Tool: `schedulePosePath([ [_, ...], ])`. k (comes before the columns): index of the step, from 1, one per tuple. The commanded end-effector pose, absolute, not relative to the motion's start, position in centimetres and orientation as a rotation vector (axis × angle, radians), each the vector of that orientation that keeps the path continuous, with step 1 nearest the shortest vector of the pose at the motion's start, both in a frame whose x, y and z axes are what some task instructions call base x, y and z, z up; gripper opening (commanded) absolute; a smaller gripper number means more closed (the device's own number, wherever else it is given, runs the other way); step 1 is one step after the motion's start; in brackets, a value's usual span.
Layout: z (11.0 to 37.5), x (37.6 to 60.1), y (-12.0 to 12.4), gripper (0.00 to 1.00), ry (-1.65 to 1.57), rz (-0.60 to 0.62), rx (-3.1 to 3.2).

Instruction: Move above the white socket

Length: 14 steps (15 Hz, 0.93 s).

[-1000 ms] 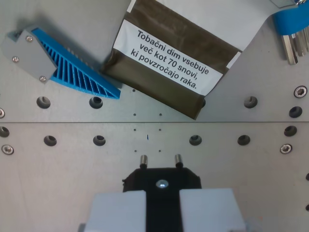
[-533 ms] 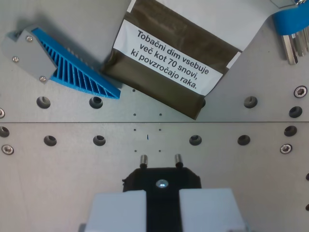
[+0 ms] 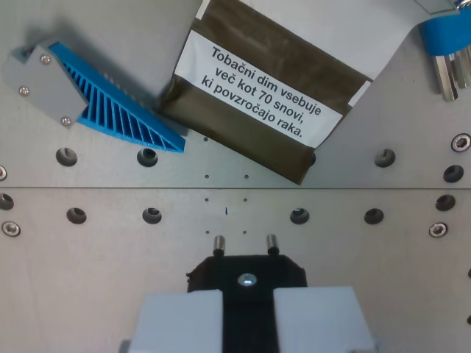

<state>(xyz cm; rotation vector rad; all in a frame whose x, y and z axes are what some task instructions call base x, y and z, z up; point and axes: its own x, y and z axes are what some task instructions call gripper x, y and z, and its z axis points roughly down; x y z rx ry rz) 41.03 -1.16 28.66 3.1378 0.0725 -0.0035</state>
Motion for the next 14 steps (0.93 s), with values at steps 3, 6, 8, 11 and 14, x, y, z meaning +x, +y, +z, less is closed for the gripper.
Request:
schedulePosePath([
  [3, 27.5, 42.2, -0.8, 0.00, 0.153, 0.013, 3.144],
  [6, 26.8, 42.8, -0.4, 0.00, 0.188, 0.003, 3.147],
  [8, 26.2, 43.3, -0.2, 0.00, 0.211, -0.004, 3.149],
  [11, 25.2, 44.1, 0.2, 0.00, 0.250, -0.011, 3.152],
  [14, 24.1, 45.0, 0.6, 0.00, 0.286, -0.013, 3.157],
])
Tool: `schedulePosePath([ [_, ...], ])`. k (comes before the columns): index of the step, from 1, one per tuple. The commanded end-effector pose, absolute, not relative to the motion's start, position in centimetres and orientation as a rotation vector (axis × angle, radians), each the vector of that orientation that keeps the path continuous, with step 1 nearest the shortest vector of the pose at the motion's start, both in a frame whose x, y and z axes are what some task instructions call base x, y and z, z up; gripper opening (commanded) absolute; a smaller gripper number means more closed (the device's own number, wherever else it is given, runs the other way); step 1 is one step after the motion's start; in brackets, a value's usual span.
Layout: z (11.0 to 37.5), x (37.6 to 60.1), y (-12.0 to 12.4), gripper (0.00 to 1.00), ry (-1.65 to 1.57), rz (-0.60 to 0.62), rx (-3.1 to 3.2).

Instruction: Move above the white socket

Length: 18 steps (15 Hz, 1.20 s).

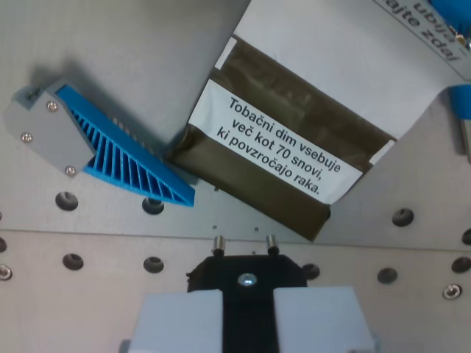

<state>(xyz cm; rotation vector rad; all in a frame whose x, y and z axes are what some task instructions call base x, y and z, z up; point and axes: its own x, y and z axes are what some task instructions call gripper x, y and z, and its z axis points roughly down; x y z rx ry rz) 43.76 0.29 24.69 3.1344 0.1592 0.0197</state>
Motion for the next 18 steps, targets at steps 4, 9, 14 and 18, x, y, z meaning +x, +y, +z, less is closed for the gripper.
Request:
schedulePosePath([
  [4, 22.4, 46.3, 1.3, 0.00, 0.339, -0.019, 3.162],
  [9, 20.4, 47.7, 2.1, 0.00, 0.402, 0.004, 3.169],
  [14, 18.1, 49.3, 3.0, 0.00, 0.452, 0.007, 3.174],
  [18, 16.2, 50.6, 3.7, 0.00, 0.491, 0.009, 3.173],
])
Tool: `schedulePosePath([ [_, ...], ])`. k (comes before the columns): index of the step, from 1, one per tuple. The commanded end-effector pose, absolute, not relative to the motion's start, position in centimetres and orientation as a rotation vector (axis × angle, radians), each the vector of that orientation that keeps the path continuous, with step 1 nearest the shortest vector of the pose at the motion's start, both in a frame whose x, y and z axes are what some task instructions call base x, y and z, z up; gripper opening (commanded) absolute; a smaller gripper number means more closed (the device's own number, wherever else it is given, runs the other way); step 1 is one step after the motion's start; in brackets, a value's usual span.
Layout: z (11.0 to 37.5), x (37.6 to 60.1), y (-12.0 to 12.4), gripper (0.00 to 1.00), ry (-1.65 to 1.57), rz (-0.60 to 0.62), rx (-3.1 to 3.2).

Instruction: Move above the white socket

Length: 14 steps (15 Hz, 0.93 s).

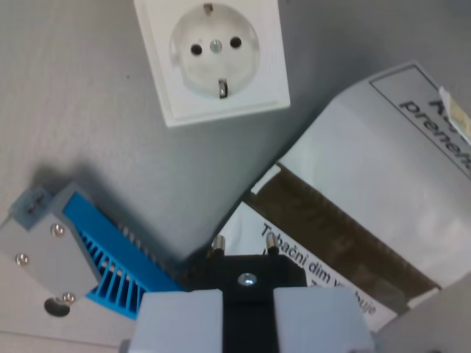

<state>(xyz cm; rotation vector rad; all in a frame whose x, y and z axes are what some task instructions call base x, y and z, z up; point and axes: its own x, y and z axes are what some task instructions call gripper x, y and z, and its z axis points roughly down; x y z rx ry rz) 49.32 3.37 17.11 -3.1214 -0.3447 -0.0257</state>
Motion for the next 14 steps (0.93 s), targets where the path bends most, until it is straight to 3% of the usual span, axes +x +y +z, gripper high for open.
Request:
schedulePosePath([
  [1, 15.8, 50.9, 3.8, 0.00, -0.475, -0.012, -3.035],
  [14, 11.9, 53.6, 5.1, 0.00, -0.527, -0.025, -3.021],
])
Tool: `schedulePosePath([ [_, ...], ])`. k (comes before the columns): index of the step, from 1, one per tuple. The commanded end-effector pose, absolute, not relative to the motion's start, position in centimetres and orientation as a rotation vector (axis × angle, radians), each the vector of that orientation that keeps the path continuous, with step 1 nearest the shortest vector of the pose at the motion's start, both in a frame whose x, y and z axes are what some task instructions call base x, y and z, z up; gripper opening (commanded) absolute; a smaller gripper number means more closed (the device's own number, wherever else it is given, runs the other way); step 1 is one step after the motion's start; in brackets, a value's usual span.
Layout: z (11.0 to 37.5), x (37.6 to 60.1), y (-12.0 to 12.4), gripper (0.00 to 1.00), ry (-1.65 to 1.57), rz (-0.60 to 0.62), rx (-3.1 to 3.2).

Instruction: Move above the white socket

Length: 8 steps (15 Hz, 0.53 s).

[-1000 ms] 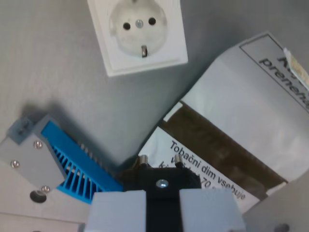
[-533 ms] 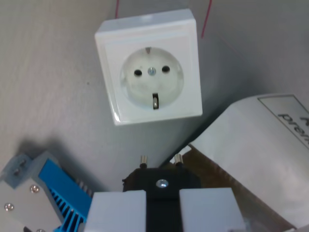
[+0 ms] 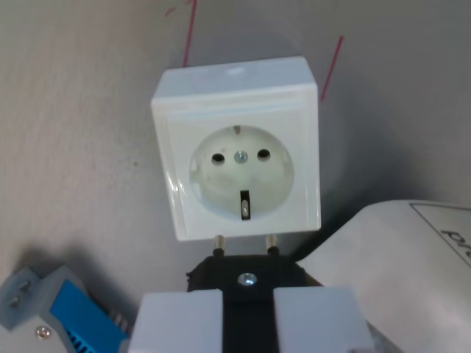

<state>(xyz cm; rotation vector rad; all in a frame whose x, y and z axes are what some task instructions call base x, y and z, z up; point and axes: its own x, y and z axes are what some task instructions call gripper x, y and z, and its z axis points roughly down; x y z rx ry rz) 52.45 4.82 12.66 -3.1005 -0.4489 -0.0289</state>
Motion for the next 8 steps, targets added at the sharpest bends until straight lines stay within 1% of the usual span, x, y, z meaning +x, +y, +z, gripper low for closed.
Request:
schedulePosePath([
  [1, 11.68, 53.74, 5.13, 0.00, -0.528, -0.024, -3.022],
  [8, 10.76, 54.42, 5.33, 0.00, -0.512, -0.034, -3.028],
])
